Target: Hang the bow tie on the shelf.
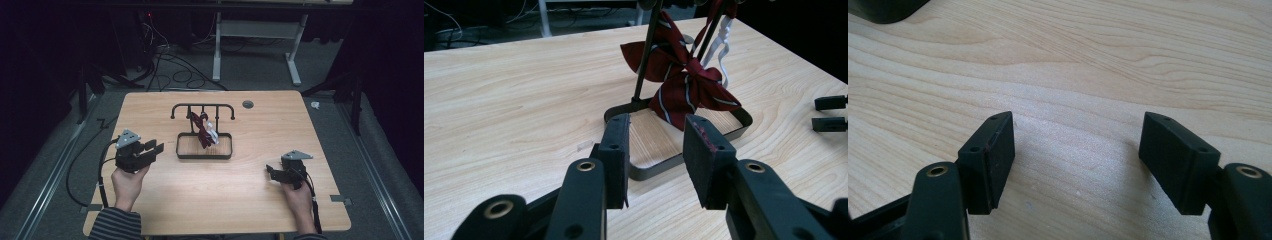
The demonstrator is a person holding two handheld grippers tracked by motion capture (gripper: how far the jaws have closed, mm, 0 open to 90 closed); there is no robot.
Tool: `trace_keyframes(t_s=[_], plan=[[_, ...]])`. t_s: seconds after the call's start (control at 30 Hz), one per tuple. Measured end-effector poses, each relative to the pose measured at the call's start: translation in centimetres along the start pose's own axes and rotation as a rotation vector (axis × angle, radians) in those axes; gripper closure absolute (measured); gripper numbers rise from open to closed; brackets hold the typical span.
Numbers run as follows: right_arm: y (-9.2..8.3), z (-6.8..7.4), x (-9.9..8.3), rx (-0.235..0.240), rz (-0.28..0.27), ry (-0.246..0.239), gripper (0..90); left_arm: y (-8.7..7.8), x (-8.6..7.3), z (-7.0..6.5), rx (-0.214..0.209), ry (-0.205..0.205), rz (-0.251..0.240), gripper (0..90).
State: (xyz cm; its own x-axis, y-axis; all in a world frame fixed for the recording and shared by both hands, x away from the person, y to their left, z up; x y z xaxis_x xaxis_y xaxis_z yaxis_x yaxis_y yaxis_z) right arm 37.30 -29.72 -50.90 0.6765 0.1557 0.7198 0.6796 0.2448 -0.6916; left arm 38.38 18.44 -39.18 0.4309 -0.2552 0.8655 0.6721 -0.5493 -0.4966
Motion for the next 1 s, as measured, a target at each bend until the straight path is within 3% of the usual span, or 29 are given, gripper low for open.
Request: trace_keyframes(t_s=[1.0], plan=[[0.0, 0.0, 0.0, 0.000, 0.000, 0.000, 31.7, 0.4, -3.5, 1.0, 0.007, -0.067, 0.040, 62.1]])
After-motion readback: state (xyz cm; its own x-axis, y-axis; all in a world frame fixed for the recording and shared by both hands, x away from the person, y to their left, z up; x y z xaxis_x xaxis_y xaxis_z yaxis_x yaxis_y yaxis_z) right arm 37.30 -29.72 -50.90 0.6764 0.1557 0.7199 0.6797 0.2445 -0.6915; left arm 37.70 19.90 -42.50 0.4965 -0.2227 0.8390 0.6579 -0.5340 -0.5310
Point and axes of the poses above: each handheld gripper's, and its own axes: y roughly forward along the jaws, x roughly out of its top, z roughly to its left, the point moved 1 cm from there along y, roughly forward along the jaws, and after that the axes turned 6 degrees about y, right-handed, at the moved point
